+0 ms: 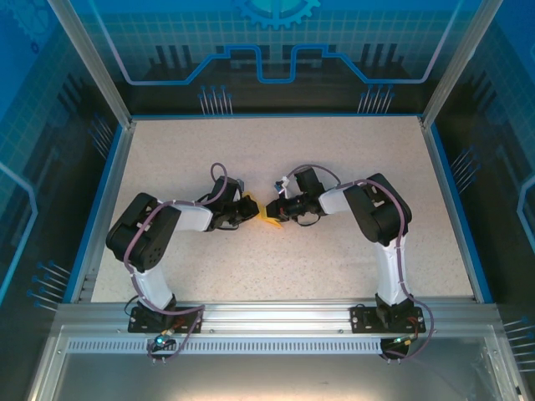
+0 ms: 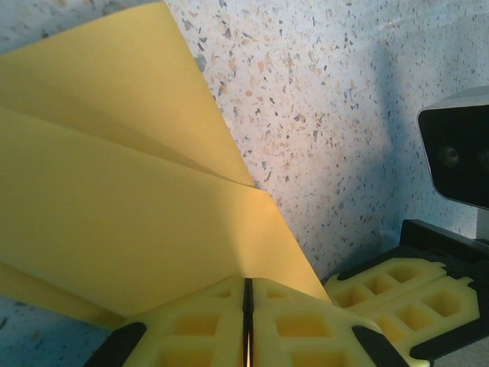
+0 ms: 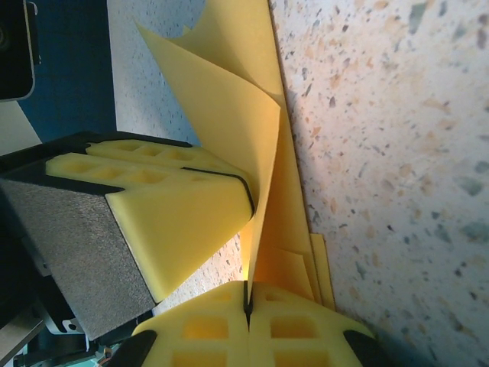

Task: Fold a paper plane with a square sheet of paper (pick it up from the middle)
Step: Fold the wing for the fifth time at the center of the table.

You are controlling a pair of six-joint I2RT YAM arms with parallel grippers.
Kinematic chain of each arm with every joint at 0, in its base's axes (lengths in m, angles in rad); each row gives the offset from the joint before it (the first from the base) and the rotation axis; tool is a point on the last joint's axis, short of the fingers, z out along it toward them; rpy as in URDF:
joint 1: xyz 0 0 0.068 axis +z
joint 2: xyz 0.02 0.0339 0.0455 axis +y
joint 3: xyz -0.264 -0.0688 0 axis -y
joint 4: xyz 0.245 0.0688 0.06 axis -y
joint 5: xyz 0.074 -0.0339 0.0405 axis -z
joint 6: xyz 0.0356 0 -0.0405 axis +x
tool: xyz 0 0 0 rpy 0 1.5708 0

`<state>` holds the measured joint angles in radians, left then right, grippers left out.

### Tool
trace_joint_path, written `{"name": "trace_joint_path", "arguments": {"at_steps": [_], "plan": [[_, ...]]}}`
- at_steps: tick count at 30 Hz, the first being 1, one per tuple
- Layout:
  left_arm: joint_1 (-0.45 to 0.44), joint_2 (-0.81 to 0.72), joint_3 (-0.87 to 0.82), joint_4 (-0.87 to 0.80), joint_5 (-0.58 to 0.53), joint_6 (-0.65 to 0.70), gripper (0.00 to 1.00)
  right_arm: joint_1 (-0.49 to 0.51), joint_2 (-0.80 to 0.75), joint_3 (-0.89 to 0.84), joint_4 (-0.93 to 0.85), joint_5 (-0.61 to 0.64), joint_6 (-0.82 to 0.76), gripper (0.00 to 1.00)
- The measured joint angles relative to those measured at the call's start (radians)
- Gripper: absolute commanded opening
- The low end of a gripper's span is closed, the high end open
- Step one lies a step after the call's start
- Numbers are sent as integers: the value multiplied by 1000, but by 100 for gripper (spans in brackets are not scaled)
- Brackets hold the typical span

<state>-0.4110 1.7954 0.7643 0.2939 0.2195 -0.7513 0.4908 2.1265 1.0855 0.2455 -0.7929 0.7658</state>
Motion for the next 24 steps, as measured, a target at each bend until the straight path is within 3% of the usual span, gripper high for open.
{"name": "trace_joint_path", "arguments": {"at_steps": [12, 24], "plan": [[-7, 5, 13, -22, -13, 3, 9, 0, -37, 22, -110, 18, -98, 23], [-7, 6, 14, -21, -13, 3, 9, -3, -82, 23, -269, 46, -192, 21]]}}
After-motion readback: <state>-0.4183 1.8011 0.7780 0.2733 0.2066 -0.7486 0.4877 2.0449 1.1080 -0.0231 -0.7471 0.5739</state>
